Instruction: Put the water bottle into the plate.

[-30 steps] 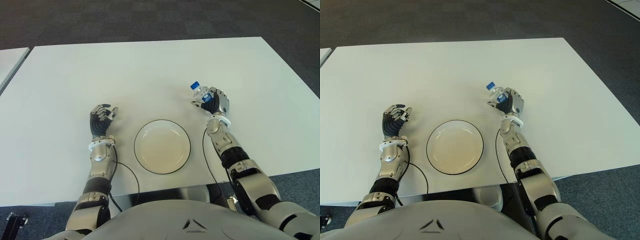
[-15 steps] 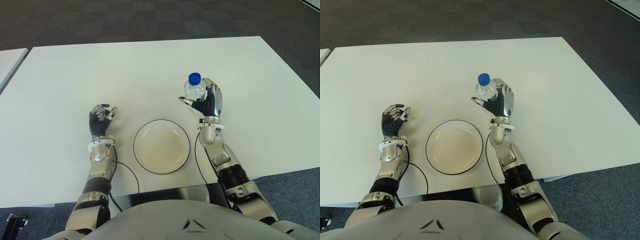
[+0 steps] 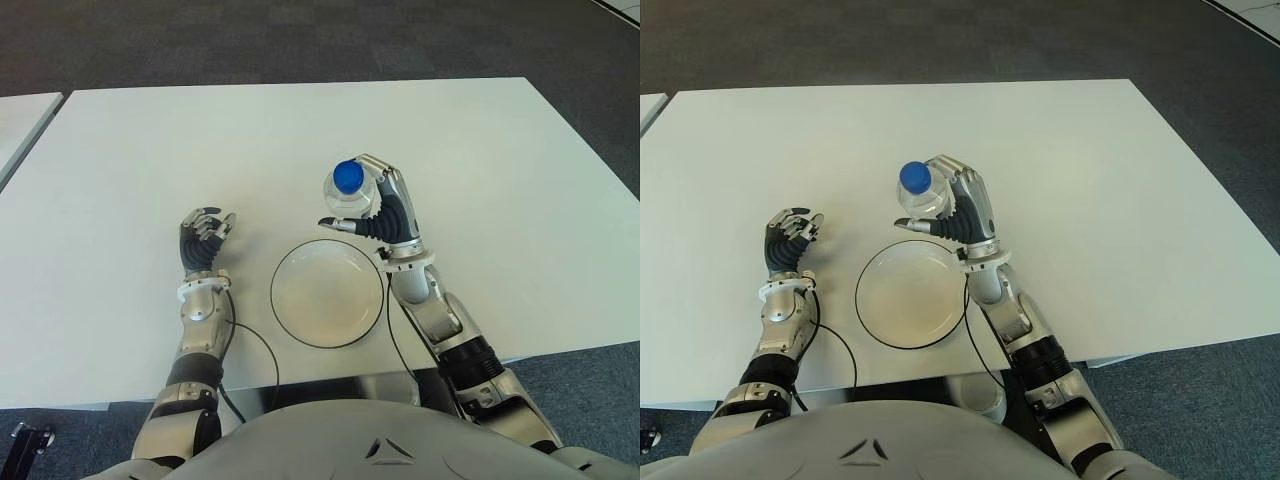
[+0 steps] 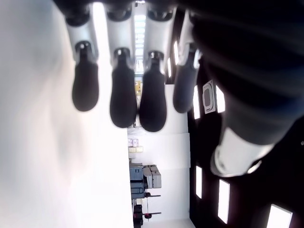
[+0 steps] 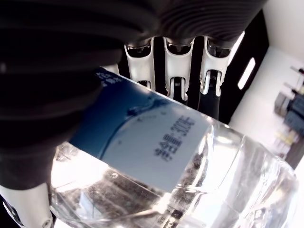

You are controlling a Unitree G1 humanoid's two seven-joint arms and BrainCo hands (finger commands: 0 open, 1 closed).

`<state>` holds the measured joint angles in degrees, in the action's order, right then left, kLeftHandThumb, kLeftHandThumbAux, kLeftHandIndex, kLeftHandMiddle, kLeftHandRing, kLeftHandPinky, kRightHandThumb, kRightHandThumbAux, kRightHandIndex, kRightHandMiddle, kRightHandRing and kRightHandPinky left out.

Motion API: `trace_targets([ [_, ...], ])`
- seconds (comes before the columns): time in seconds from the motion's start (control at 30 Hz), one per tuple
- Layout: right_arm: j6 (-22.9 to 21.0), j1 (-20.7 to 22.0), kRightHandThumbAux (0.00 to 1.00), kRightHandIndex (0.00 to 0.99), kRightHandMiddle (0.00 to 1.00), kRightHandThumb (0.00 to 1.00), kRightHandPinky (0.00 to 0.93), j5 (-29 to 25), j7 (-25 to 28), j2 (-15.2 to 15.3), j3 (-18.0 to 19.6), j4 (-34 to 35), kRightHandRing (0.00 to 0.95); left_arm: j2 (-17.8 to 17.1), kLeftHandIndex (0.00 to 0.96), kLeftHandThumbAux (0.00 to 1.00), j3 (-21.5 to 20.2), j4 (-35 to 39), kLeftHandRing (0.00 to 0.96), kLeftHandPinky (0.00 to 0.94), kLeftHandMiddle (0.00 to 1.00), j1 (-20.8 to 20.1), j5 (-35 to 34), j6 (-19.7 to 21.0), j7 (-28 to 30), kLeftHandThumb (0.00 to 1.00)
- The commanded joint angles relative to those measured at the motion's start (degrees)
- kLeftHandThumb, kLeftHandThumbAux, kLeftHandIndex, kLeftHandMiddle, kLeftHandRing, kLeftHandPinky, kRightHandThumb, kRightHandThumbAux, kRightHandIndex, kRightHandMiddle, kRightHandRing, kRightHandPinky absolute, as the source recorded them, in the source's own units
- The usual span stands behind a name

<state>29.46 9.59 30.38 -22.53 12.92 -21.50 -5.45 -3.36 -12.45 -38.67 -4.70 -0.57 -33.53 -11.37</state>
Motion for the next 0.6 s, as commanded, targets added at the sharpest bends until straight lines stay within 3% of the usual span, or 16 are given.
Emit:
trace_targets([
  [0.03, 9.0, 2.5, 0.725, 0.437, 0.895, 0.708, 0.877, -1.5, 3.9, 2.0, -1.3, -5.3, 0.891, 0.7, 0.435, 0.713, 0.1, 0.0, 0.644, 0.628, 0.663, 0.6, -0.6, 0.8, 0.2, 0.707],
  [0.3, 15.4, 4.3, 0.725, 0.437, 0.907, 0.709, 0.891, -2.1, 11.4, 3.8, -2.4, -7.3, 0.897, 0.7, 0.435, 0.713, 0.2, 0.2, 0.648, 0.634, 0.663, 0.8, -0.3, 0.9, -0.1, 0.707],
  [0.33, 15.7, 4.4, 0.724, 0.437, 0.912, 0.709, 0.896, -3.4, 15.1, 4.4, -3.4, -7.2, 0.900, 0.8, 0.435, 0.713, 0.2, 0.4, 0.650, 0.638, 0.664, 0.9, -0.5, 1.1, 0.1, 0.707],
  [0.4, 15.4, 4.3, 0.723, 0.438, 0.914, 0.711, 0.895, -5.5, 21.2, 5.7, -5.1, -6.7, 0.901, 0.9, 0.435, 0.713, 0.1, 0.5, 0.644, 0.626, 0.661, 0.9, -0.9, 1.4, 0.3, 0.707],
  [0.6, 12.7, 3.8, 0.722, 0.439, 0.908, 0.712, 0.887, -7.4, 29.8, 7.2, -6.1, -5.1, 0.897, 0.7, 0.435, 0.713, 0.1, 0.2, 0.639, 0.616, 0.655, 0.9, -0.8, 1.3, 0.1, 0.708],
])
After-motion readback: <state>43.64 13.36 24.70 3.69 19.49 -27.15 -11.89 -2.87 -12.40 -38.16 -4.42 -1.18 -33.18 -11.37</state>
